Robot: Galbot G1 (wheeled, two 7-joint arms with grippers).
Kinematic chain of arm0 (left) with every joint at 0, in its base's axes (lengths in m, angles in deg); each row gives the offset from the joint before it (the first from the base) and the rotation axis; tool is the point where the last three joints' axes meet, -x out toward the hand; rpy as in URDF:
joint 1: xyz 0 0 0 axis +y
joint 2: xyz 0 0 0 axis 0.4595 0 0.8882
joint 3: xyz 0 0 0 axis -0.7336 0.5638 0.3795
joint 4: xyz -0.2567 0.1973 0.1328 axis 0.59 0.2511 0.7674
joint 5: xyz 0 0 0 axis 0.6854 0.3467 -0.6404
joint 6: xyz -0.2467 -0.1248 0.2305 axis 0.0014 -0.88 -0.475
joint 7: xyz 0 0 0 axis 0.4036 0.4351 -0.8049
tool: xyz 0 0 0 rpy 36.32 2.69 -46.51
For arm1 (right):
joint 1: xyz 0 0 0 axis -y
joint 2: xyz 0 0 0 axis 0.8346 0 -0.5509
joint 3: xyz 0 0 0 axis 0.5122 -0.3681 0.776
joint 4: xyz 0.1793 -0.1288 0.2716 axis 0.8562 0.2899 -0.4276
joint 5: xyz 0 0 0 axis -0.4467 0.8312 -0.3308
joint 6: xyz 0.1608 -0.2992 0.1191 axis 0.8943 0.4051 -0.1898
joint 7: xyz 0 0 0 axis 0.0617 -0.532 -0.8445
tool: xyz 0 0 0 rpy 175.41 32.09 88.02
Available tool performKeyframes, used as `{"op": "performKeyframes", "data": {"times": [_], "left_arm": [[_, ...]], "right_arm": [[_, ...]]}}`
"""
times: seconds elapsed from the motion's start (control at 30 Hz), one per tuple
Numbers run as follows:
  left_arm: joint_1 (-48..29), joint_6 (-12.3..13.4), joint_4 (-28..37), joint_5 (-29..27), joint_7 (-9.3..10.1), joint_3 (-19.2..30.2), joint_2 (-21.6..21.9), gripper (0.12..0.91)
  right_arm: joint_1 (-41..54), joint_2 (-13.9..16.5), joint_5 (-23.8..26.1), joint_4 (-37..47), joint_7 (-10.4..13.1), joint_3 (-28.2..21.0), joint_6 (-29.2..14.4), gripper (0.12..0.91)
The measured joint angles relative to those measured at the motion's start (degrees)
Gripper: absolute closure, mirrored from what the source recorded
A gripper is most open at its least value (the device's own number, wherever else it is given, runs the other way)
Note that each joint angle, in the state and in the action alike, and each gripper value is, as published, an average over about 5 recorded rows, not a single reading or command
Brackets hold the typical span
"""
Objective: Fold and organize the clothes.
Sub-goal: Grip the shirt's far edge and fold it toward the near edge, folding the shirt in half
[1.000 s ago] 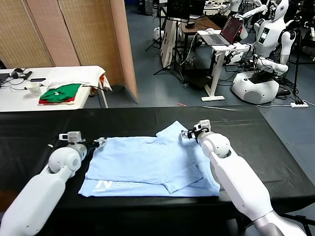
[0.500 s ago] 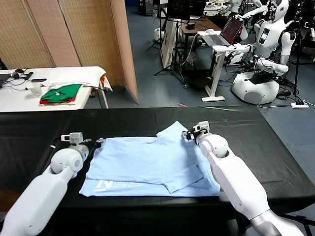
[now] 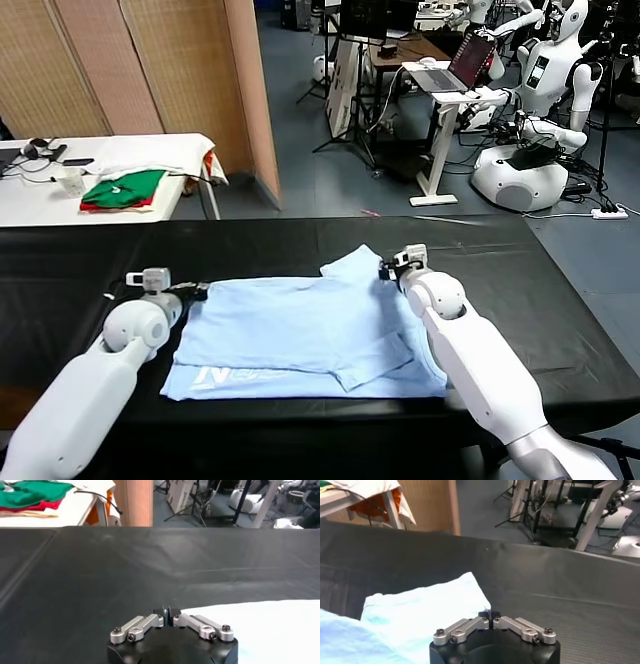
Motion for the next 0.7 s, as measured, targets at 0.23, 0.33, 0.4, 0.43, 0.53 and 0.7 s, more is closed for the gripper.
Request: {"op": "performKeyframes", "data": {"times": [0.23, 0.33, 0.4, 0.43, 0.53, 0.7], "left_arm": [[1.1, 0.1, -2.7, 0.9, 0.0, -0.9, 1.7, 0.884], [2.1, 0.1, -4.3, 1.2, 0.07, -1.7, 2.6, 0.884], [3.2, 0.1, -5.6, 1.5, 0.14, -2.5, 3.2, 0.884], [3.8, 0.1, -6.3, 1.6, 0.18, -2.9, 3.6, 0.884], [6.3, 0.1, -8.9, 1.8, 0.28, -4.4, 4.9, 0.884], [10.9, 0.1, -13.8, 2.2, 0.49, -7.0, 6.9, 0.884]], "right_arm": [[-2.5, 1.3, -0.1, -4.4, 0.0, 1.5, -0.4, 0.884], [-3.9, 2.0, 0.0, -6.6, 0.3, 2.4, -0.1, 0.884], [-5.1, 2.5, 0.1, -8.4, 0.5, 3.1, 0.4, 0.884], [-5.8, 2.9, 0.1, -9.5, 0.5, 3.5, 0.8, 0.884], [-8.1, 3.9, 0.1, -12.8, 0.8, 4.7, 2.2, 0.884], [-12.3, 6.0, -0.1, -19.0, 1.4, 6.8, 4.4, 0.884]]}}
